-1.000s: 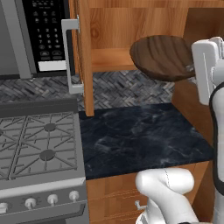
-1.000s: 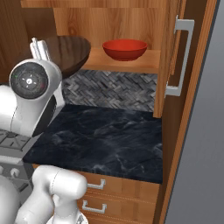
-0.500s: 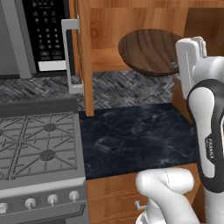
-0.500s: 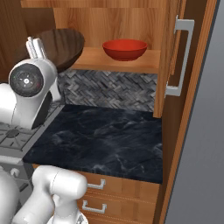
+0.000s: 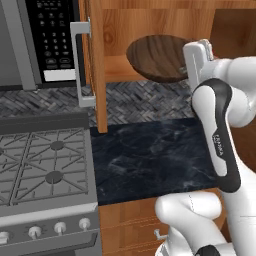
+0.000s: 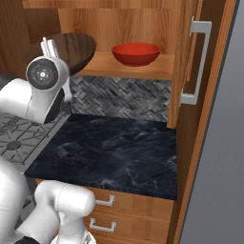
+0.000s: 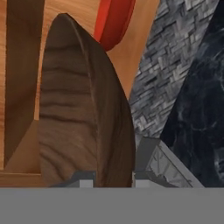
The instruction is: Open the cabinet. Pick the bowls from the counter and place them in the cabinet. Then close the cabinet.
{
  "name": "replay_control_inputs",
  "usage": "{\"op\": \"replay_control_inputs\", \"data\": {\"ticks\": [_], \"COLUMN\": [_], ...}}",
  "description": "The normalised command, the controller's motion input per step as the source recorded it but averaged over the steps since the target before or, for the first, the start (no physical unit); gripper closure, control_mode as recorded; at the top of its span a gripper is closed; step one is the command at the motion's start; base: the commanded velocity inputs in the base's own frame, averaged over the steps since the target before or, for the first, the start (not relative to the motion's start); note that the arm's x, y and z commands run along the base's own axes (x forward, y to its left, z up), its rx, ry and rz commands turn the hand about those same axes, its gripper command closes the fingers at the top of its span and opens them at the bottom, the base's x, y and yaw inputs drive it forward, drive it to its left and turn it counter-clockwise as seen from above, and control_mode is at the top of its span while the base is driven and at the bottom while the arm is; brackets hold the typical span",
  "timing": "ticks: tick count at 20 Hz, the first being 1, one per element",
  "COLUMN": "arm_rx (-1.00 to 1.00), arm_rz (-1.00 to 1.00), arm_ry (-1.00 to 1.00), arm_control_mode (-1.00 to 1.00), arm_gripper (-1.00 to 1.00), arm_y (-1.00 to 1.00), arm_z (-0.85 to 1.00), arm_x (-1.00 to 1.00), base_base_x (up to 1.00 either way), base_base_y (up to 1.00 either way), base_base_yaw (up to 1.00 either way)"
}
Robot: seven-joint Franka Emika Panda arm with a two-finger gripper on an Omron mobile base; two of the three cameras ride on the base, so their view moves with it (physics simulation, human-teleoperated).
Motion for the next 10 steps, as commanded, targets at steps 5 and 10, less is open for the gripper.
{"op": "replay_control_inputs", "data": {"ticks": [5, 10], "arm_rx": [0.00, 0.00], "arm_rz": [0.00, 0.00], "arm_ry": [0.09, 0.03], "arm_control_mode": [-1.00, -1.00], "arm_gripper": [1.00, 1.00], "arm_y": [0.13, 0.18], "arm_z": [0.00, 0.00], "arm_x": [0.53, 0.48], "base_base_x": [0.00, 0.00], "base_base_y": [0.00, 0.00], "base_base_yaw": [0.00, 0.00]}}
